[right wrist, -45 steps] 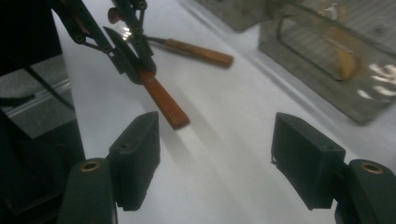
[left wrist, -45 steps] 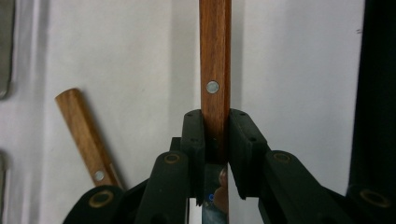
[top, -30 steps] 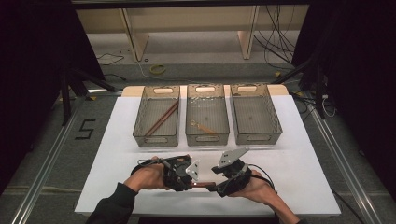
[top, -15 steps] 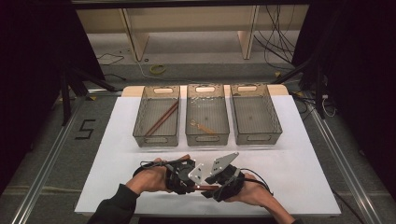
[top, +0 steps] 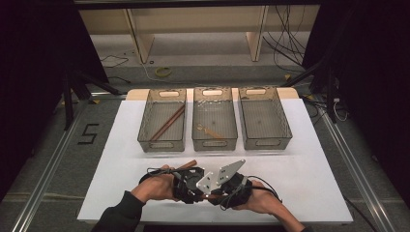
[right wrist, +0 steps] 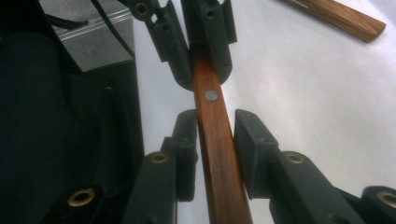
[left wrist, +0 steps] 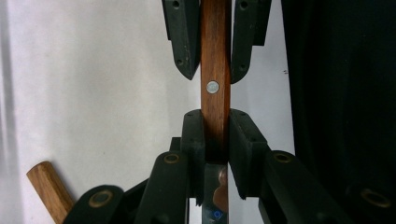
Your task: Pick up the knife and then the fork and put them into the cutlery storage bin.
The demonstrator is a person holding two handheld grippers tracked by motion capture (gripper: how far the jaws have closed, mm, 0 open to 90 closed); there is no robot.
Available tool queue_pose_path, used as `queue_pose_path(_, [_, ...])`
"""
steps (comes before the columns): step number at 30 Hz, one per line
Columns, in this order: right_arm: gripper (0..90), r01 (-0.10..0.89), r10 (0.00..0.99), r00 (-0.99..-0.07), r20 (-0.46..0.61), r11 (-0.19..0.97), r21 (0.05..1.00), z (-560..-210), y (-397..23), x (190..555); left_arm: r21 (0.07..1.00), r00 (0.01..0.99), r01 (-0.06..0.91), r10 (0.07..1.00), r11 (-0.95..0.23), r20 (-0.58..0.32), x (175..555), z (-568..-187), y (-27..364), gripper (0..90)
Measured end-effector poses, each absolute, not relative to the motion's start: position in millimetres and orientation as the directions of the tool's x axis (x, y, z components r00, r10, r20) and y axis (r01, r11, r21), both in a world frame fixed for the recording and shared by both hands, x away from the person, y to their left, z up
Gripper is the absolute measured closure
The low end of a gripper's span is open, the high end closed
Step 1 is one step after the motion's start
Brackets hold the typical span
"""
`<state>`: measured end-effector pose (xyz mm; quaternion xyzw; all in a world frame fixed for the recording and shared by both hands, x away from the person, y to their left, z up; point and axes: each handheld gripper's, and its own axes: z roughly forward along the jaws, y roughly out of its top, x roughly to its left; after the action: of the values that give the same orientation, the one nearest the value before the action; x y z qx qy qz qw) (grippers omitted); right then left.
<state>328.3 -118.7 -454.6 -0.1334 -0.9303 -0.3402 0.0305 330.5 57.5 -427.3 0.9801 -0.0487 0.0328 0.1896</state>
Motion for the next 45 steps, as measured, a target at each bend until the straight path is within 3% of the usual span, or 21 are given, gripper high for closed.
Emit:
queue_pose_path(8, [75.5, 0.242, 0.189, -0.97, 0.151, 0.742, 0.625, -454.0, -119.2, 326.2, 0.376, 0.991, -0.132, -0.108, -0.917, 0.085, 329.3, -427.9, 57.6, 75.9])
queue_pose_path(16, [75.9, 0.259, 0.206, -0.966, 0.158, 0.727, 0.636, -451.4, -123.5, 327.6, 0.405, 0.993, -0.108, -0.075, -0.908, 0.096, 331.8, -426.4, 58.9, 72.4])
queue_pose_path(19, [75.9, 0.267, 0.214, -0.964, 0.161, 0.725, 0.635, -450.0, -126.8, 328.9, 0.421, 0.994, -0.078, -0.037, -0.904, 0.104, 334.6, -423.6, 62.1, 60.2])
queue_pose_path(25, [75.9, 0.3, 0.261, -0.952, 0.158, 0.701, 0.647, -446.3, -134.9, 333.2, 0.539, 0.991, 0.035, 0.099, -0.841, 0.09, 344.3, -413.0, 73.3, 42.4])
queue_pose_path(29, [75.9, 0.313, 0.295, -0.945, 0.141, 0.691, 0.652, -443.8, -142.0, 336.6, 0.594, 0.98, 0.086, 0.177, -0.8, 0.096, 350.1, -406.9, 81.9, 34.4])
queue_pose_path(45, [75.9, 0.37, 0.42, -0.901, 0.111, 0.608, 0.703, -426.8, -176.4, 347.9, 0.727, 0.904, 0.23, 0.419, -0.647, 0.086, 366.2, -390.7, 128.9, 26.9])
